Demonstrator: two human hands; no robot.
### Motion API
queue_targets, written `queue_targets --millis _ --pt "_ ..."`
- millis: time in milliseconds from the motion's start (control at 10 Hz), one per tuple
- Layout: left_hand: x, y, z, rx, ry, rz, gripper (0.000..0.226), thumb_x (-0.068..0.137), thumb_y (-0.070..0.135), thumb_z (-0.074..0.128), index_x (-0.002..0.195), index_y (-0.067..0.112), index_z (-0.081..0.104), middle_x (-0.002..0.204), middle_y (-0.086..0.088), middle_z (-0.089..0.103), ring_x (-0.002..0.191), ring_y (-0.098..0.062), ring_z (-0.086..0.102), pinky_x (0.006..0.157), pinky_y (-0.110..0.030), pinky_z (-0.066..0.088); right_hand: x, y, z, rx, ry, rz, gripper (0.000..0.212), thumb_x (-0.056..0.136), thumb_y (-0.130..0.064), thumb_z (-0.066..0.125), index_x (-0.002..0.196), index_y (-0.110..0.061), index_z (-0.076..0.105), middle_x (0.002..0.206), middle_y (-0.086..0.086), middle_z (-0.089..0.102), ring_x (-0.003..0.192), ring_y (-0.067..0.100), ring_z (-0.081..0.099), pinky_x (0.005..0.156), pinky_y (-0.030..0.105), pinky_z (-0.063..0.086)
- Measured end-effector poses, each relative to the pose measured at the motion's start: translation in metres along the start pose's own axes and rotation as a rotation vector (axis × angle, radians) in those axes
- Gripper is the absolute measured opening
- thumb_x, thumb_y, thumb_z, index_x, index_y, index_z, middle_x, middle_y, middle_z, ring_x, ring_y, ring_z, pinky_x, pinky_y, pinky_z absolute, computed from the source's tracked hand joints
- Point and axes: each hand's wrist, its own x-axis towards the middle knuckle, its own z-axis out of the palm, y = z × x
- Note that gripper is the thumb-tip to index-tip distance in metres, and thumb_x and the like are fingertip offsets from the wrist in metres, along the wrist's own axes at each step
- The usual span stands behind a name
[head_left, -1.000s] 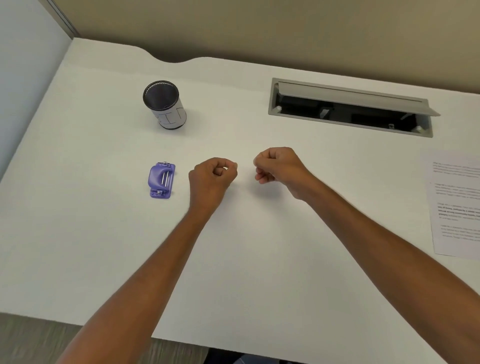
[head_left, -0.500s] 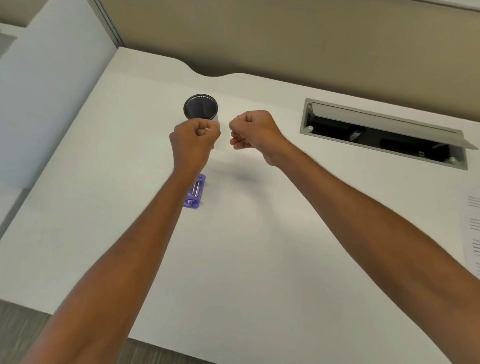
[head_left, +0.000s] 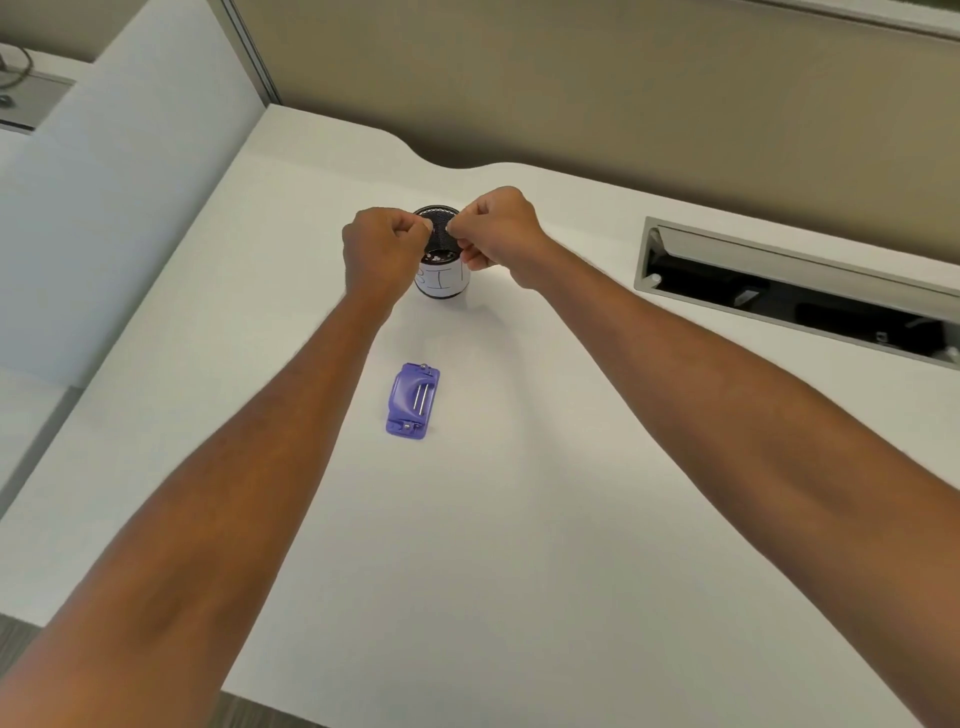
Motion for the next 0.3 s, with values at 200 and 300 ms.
queue_targets --millis 200,300 --pt "0.0057 0.0000 -0.0061 0.042 -0.030 -0.012 0.024 0.098 0.020 0.068 0.097 0.003 0.086 0.093 -0.016 0.083 0.083 -0.040 0.076 0.085 -0.051 0.067 0.0035 -0.0001 0.0005 0.008 -0.006 -0.012 0.018 0.095 -0.009 0.075 0.077 -0.007 0.073 0.075 0.010 0.073 0.057 0.019 0.068 0.057 0.028 0.063" --pt "0.0055 0.0017 -0.0055 0.048 -0.028 -0.012 0.024 0.097 0.020 0.067 0.097 0.004 0.085 0.094 -0.016 0.083 0.089 -0.043 0.078 0.086 -0.051 0.067 0.0071 -0.0009 0.0028 0.014 0.000 -0.022 0.020 0.095 -0.011 0.077 0.076 -0.008 0.073 0.074 0.009 0.073 0.057 0.018 0.069 0.056 0.027 0.063"
